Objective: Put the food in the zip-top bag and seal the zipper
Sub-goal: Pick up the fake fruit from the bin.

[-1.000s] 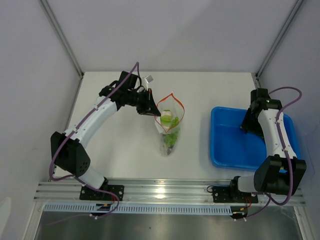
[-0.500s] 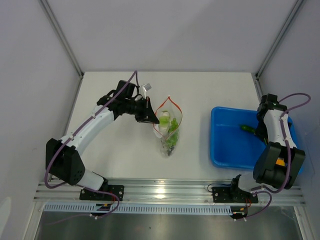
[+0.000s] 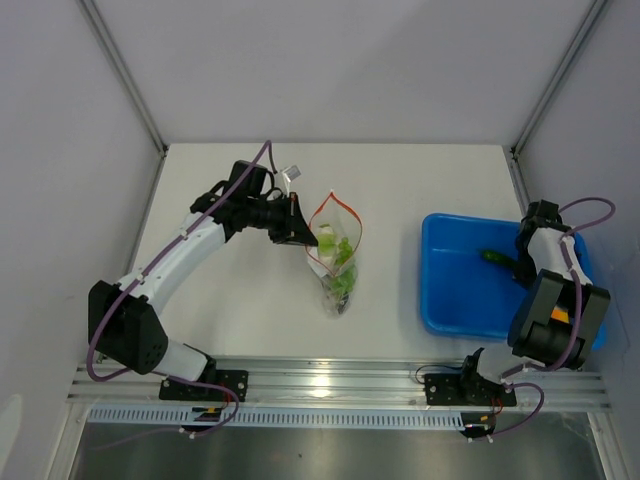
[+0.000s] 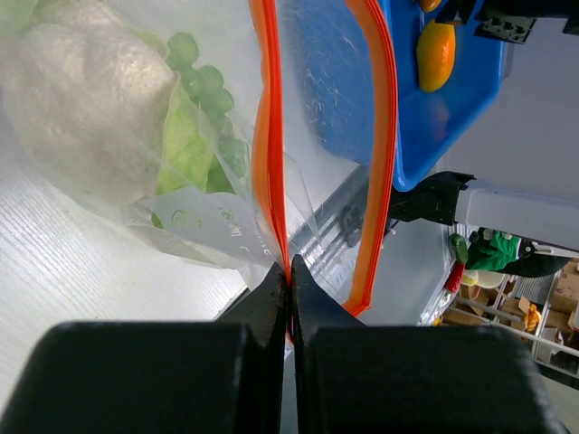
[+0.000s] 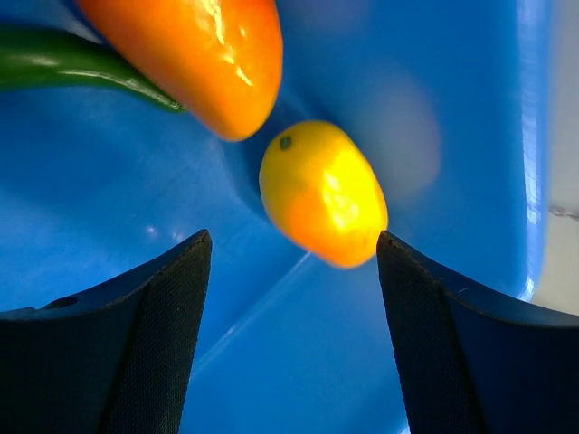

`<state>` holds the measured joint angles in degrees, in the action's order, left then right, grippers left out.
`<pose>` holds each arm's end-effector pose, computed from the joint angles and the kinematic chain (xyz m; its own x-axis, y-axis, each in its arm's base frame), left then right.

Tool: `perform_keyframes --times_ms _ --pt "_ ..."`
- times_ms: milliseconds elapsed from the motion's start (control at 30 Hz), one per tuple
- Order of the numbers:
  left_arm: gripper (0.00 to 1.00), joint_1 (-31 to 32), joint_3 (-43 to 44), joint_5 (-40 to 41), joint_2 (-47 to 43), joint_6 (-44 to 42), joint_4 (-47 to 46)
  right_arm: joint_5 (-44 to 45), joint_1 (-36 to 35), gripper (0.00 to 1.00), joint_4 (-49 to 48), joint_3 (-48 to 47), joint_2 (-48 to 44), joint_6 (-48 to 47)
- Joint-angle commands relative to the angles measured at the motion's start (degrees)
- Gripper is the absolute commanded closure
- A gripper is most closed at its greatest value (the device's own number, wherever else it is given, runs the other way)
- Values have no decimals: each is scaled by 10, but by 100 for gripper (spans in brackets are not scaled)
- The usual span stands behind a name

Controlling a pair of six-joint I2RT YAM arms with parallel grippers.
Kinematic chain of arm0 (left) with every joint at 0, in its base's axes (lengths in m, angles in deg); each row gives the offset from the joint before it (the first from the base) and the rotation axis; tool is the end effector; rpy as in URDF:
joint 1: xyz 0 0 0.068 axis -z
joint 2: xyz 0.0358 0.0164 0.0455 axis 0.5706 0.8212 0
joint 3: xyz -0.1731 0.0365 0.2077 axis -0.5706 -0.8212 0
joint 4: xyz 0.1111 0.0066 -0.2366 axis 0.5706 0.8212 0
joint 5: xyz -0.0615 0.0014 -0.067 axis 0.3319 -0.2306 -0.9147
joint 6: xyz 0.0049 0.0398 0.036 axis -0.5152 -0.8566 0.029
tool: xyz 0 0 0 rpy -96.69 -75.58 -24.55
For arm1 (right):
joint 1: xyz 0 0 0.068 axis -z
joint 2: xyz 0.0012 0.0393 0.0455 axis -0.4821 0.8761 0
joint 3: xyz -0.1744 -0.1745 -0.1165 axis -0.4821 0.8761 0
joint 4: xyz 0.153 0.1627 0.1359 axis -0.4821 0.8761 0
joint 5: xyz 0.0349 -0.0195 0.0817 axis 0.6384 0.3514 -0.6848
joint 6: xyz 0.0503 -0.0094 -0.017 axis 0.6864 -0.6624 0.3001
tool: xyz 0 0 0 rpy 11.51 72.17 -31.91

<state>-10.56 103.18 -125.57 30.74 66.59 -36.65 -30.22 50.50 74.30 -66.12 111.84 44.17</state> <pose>0.2708 -0.1468 0.3131 -0.9266 0.0147 -0.3756 0.3078 0.6033 -0.7357 0.2483 -0.1210 0.2208 -0.8583 0.3981 -0.3238 0.5132 0.6706 -0.5356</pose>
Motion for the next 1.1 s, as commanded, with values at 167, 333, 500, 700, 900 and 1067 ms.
perform_keyframes --times_ms 167,333,500,700,900,1067 --pt "99 -8 -8 -4 -9 2 -17 39 32 25 -113 56 29 -73" --pt "100 -9 -11 -2 -4 3 -17 28 50 25 -133 64 49 -71" --pt "99 -10 -7 2 -2 0 -11 29 67 25 -161 82 70 -77" --pt "99 -14 -14 7 -3 -2 -12 33 82 26 -160 82 87 -72" --pt "100 -16 -23 5 0 0 -20 19 82 42 -151 90 79 -72" --pt "99 -16 -17 -7 10 1 -25 -1 66 56 -141 94 51 -70"
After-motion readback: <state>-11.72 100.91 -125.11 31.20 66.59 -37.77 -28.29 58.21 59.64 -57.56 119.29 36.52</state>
